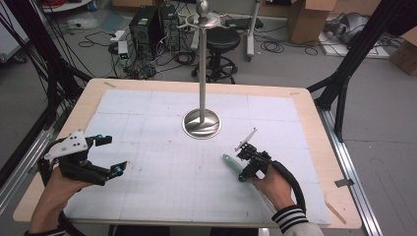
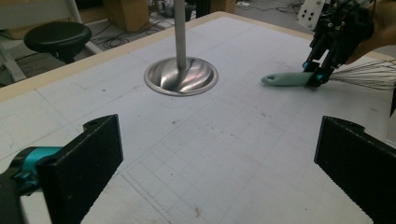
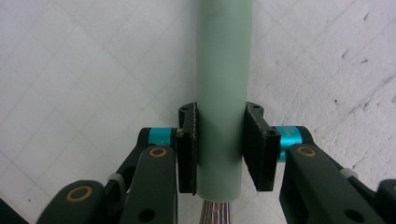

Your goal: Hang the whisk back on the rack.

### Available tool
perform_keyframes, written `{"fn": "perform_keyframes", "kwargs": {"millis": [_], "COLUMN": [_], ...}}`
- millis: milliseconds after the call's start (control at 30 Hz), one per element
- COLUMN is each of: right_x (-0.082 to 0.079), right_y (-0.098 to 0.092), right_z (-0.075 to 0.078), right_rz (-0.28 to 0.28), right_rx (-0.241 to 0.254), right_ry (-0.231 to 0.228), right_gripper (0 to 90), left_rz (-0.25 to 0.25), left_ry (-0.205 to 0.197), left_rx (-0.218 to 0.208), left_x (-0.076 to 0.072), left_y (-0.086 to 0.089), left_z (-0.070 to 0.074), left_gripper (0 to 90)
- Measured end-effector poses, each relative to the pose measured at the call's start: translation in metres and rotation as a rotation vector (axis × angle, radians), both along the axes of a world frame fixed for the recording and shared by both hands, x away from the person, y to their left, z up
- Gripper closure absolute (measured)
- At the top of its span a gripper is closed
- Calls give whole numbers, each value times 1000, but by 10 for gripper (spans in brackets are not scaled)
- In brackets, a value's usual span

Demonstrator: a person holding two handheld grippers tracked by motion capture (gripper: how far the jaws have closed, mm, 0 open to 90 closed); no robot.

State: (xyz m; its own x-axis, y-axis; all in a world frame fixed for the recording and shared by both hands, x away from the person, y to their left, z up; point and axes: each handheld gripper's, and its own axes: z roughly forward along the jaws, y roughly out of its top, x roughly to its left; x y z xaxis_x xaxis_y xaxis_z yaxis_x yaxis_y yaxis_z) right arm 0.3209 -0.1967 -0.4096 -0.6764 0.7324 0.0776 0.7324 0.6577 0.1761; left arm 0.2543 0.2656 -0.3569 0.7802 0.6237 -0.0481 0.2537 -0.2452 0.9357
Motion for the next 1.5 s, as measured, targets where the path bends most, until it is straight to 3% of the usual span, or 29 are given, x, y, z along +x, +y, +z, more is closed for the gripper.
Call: {"fn": "perform_keyframes", "kwargs": {"millis": [67, 367, 467, 567, 800, 1133, 1500], "right_x": [-1, -2, -3, -6, -6, -9, -12], "right_y": [1, -8, -14, -17, -24, -31, -37], "right_z": [1, 15, 23, 31, 44, 63, 85], "right_rz": [7, 12, 1, 53, 53, 77, 104], "right_rx": [6, 65, 102, 78, 127, 252, 348], "right_ry": [5, -57, -103, -174, -210, -300, -408], "right_gripper": [690, 691, 693, 694, 694, 694, 694], "left_rz": [0, -2, -4, -4, 2, 3, 8], "left_ry": [1, 2, 3, 3, 3, 7, 8], "left_rx": [1, 6, 11, 12, 11, 17, 14], "left_x": [0, 0, 1, 1, 0, 1, 1], "left_y": [0, -1, -2, -2, -1, -2, -1], "left_z": [0, 0, -1, -1, 0, -1, -1], "left_gripper": [17, 17, 17, 17, 17, 17, 17]}}
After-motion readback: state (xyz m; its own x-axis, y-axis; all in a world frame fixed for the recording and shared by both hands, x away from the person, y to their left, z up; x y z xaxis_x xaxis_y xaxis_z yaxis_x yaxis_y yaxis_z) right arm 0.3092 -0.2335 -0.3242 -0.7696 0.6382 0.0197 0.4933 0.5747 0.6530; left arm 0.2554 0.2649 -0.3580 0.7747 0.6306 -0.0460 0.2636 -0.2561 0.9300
